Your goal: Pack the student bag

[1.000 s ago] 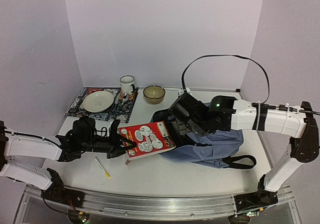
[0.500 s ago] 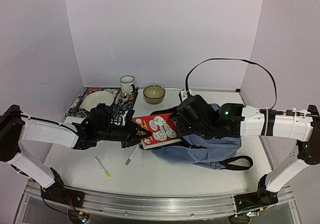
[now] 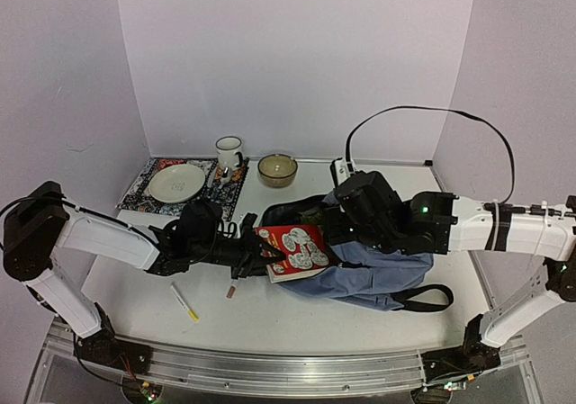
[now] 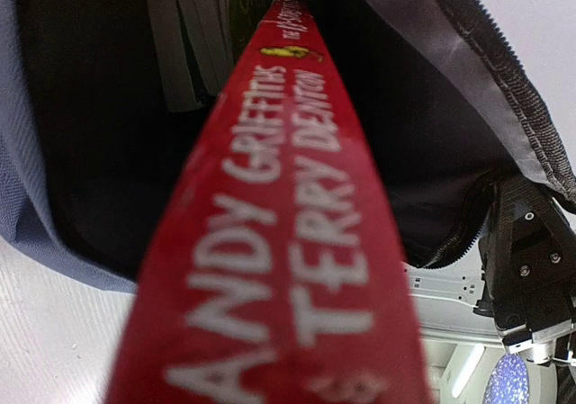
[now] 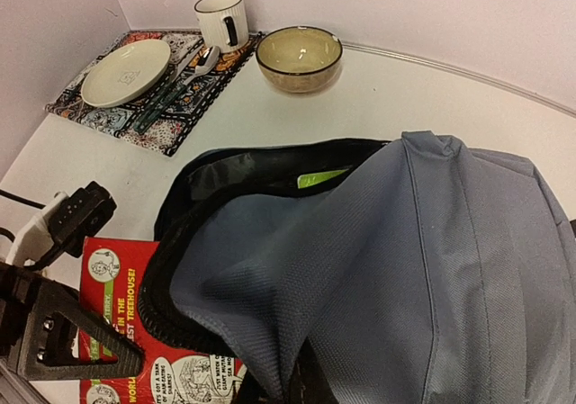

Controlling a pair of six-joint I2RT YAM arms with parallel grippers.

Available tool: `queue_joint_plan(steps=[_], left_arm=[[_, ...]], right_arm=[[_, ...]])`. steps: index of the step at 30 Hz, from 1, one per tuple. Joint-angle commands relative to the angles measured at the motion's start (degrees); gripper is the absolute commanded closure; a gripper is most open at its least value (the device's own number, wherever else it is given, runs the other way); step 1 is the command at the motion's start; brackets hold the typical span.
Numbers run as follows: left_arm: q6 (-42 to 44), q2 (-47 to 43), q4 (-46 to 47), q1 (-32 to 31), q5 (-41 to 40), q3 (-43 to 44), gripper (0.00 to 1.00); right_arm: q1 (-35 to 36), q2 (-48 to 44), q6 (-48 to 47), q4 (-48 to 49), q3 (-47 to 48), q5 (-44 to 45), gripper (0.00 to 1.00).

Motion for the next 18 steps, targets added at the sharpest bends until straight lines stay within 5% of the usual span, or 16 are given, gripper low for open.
queue_joint_plan(steps=[1, 12, 18], left_arm=[[1.8, -2.2, 5.6, -1.0, 0.8, 1.5, 1.00], [1.2, 2.7, 14.7, -0.8, -7.1, 6.4, 1.00], [1.8, 12.5, 15.3, -0.8, -5.8, 14.0, 1.00]], right_arm=[[0.5, -3.3, -1.6, 8.0, 0.3, 1.8, 1.00], [0.5, -4.7, -1.3, 12.4, -3.9, -6.2, 1.00], [0.5, -4.6, -1.5, 14.2, -5.7, -11.0, 1.00]])
